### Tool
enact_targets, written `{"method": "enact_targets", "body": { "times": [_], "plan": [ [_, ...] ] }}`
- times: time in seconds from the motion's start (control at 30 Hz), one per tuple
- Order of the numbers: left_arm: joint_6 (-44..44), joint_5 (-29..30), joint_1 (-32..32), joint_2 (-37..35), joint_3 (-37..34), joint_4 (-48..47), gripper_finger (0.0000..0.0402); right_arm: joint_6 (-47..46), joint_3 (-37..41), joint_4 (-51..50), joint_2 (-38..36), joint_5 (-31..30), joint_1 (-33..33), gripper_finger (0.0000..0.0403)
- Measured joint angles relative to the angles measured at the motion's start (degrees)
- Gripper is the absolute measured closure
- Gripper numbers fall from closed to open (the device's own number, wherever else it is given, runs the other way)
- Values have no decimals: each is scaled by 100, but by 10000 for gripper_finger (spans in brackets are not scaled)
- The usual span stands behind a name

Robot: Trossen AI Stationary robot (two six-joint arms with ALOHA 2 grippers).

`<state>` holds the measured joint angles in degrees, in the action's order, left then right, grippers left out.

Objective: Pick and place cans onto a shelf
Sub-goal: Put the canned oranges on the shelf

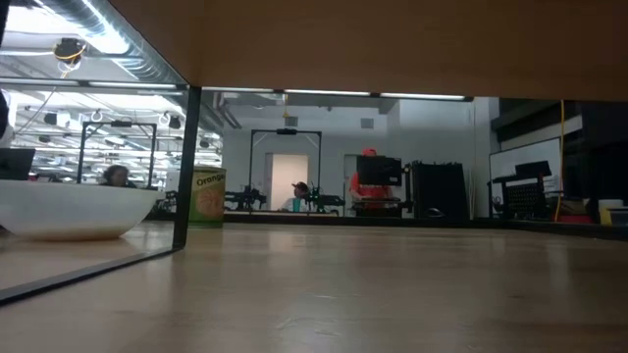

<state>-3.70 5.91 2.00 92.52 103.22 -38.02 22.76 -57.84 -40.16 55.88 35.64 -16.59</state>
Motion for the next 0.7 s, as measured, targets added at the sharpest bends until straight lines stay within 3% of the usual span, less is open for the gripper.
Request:
{"method": "enact_targets", "body": {
  "times": [0.37, 0.7],
  "plan": [
    [555, 1406, -578, -1211, 0, -1008, 348, 11, 0, 2, 0, -4, -1, 363],
    [1942, 1899, -1558, -1346, -2, -3306, 282, 22, 0, 4, 0, -4, -1, 363]
  ]
}}
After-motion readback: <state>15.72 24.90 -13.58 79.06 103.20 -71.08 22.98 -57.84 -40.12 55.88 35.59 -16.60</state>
